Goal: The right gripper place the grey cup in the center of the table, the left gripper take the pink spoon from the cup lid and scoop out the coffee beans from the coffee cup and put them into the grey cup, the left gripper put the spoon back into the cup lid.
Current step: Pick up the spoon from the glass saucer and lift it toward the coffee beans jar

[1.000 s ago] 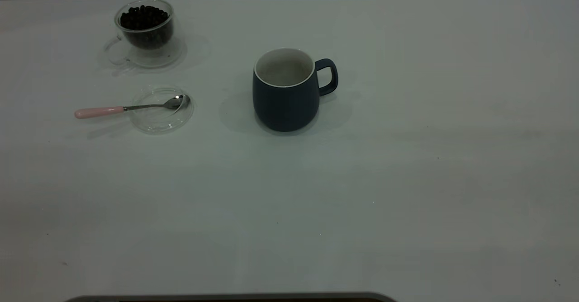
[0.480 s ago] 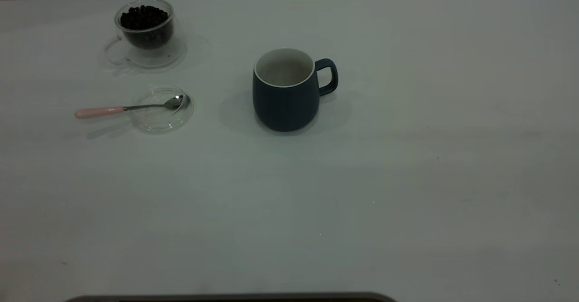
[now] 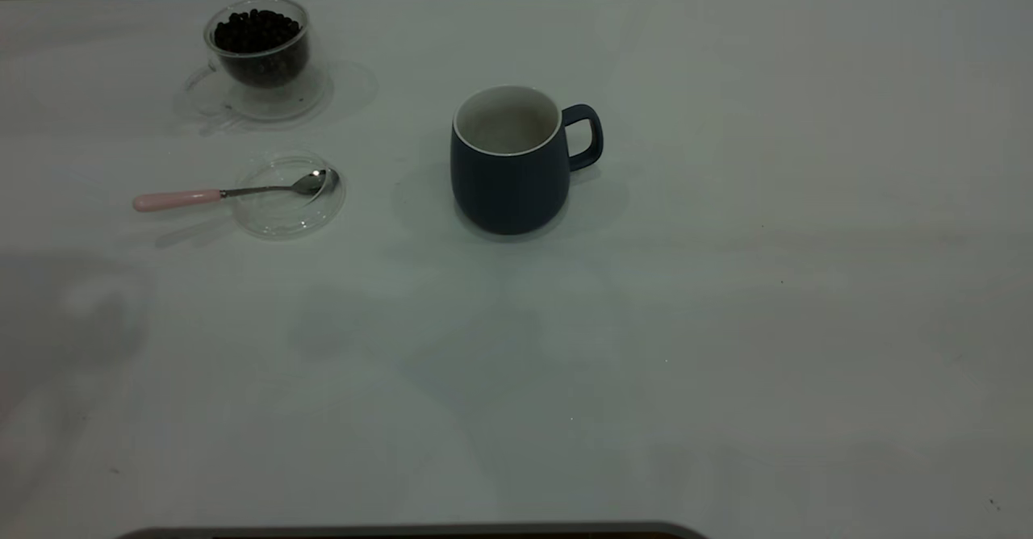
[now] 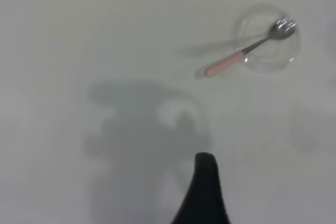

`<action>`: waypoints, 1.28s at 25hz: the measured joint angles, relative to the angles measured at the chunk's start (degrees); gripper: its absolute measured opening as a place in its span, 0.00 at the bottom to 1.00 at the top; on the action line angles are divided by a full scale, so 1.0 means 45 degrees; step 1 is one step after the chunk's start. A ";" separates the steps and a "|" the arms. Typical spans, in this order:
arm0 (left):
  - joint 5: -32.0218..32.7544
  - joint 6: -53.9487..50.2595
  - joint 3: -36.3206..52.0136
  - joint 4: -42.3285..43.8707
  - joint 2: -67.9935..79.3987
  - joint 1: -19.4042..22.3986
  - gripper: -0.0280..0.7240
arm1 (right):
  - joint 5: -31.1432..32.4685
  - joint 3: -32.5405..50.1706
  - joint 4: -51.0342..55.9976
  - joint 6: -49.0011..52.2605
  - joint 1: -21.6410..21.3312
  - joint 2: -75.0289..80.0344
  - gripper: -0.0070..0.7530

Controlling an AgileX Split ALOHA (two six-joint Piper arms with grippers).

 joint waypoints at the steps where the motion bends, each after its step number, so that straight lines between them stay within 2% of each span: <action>1: -0.0149 0.0030 -0.0148 -0.0089 0.0522 0.0086 0.99 | 0.0000 0.0000 0.0000 0.0000 0.0000 0.0000 0.78; 4: -0.0437 0.0557 -0.0528 -0.0603 0.2149 0.0729 0.99 | 0.0000 0.0000 0.0000 0.0000 0.0000 0.0000 0.78; 6: -0.0501 0.1459 -0.0752 -0.1584 0.2936 0.1278 0.99 | 0.0000 0.0000 0.0000 0.0000 0.0000 0.0000 0.78; 14: 0.0617 0.8714 -0.1433 -0.7674 0.5878 0.4220 0.99 | 0.0000 0.0000 0.0000 0.0000 0.0000 0.0000 0.78; 17: 0.0987 1.1229 -0.1433 -0.9332 0.7015 0.5055 0.99 | 0.0000 0.0000 0.0000 0.0000 0.0000 0.0000 0.78; 20: 0.1361 1.2572 -0.1460 -1.0329 0.8290 0.5740 0.99 | 0.0000 0.0000 0.0000 0.0000 0.0000 0.0000 0.78; 24: 0.1587 1.4214 -0.1544 -1.1568 0.9991 0.6280 0.99 | 0.0000 0.0000 0.0000 0.0000 0.0000 0.0000 0.78; 32: 0.1685 1.6861 -0.1559 -1.4338 1.2216 0.6299 0.99 | 0.0000 0.0000 0.0000 0.0000 0.0000 0.0000 0.78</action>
